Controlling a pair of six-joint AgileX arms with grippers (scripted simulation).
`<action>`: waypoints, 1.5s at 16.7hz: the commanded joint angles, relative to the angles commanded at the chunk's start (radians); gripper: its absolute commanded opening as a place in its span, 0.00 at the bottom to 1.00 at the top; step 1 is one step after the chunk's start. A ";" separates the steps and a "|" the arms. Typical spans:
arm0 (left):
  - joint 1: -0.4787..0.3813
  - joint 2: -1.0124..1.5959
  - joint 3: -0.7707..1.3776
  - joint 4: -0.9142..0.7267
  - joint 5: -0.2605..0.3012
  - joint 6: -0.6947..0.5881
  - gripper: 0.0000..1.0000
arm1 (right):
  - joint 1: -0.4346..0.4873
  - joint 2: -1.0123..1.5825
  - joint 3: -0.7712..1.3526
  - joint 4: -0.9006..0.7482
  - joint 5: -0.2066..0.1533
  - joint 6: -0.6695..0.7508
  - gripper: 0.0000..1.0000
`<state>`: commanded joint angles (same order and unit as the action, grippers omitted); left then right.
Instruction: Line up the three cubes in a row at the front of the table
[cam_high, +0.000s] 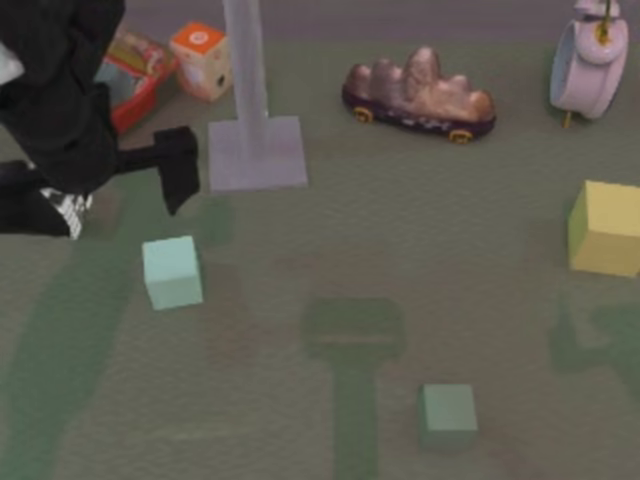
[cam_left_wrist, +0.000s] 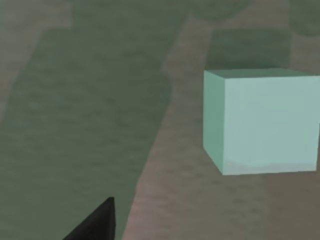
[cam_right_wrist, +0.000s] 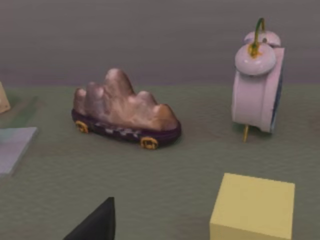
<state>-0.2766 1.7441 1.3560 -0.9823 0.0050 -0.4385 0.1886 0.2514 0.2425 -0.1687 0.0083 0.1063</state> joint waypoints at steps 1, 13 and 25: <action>-0.010 0.071 0.055 -0.036 0.000 -0.017 1.00 | -0.039 -0.060 -0.057 0.038 -0.002 -0.026 1.00; -0.037 0.291 0.229 -0.138 -0.003 -0.073 1.00 | -0.179 -0.251 -0.242 0.169 -0.008 -0.106 1.00; -0.040 0.414 0.045 0.169 -0.002 -0.071 1.00 | -0.179 -0.251 -0.242 0.169 -0.008 -0.106 1.00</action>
<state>-0.3164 2.1585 1.4006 -0.8128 0.0027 -0.5095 0.0100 0.0000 0.0000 0.0000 0.0000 0.0000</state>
